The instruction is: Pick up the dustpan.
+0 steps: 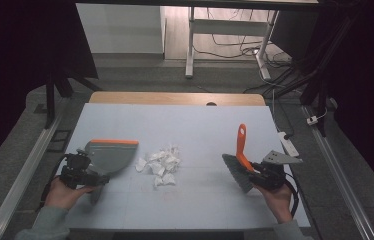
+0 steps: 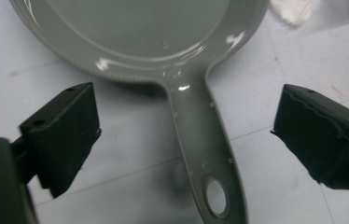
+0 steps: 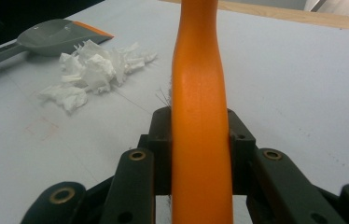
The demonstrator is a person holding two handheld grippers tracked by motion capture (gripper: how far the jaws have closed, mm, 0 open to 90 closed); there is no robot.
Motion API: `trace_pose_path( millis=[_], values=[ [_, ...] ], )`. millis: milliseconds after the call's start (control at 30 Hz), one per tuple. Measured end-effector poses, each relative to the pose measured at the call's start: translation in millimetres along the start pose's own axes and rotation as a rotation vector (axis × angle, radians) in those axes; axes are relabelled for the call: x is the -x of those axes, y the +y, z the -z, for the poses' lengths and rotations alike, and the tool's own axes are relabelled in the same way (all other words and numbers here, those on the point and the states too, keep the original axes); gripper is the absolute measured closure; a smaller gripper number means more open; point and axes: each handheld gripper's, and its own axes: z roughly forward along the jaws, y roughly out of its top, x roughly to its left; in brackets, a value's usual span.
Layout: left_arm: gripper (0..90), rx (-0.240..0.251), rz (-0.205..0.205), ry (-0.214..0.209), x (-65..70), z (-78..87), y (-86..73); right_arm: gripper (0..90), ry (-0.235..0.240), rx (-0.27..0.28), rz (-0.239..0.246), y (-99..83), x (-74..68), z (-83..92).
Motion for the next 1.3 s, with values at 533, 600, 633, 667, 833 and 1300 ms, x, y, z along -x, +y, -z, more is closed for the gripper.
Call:
trace_pose_path(
  millis=[533,600,633,667,833,1300],
  values=[
    [9.1,-0.011,0.091,-0.049,-4.8,-28.9,-7.3,70.8,0.000,-0.005,0.001,-1.3,-0.7,-2.1],
    [11.3,-0.009,0.100,-0.054,-5.2,-30.8,-6.7,70.8,-0.001,-0.005,0.002,-1.4,-0.7,-2.3],
    [12.4,-0.008,0.101,-0.051,-5.0,-31.6,-6.6,70.8,-0.002,-0.005,0.003,-1.5,-0.7,-2.5],
    [14.1,-0.008,0.101,-0.051,-5.0,-31.6,-6.6,70.8,-0.003,-0.005,0.003,-1.6,-0.8,-2.7],
    [23.1,0.002,0.128,-0.044,-7.9,-35.1,-6.4,70.8,-0.001,-0.011,0.009,-1.6,-2.2,-3.0],
    [48.5,0.053,0.161,-0.085,-15.5,-33.7,-8.4,70.8,-0.006,-0.011,0.013,-1.8,-2.6,-3.3]
  ],
)
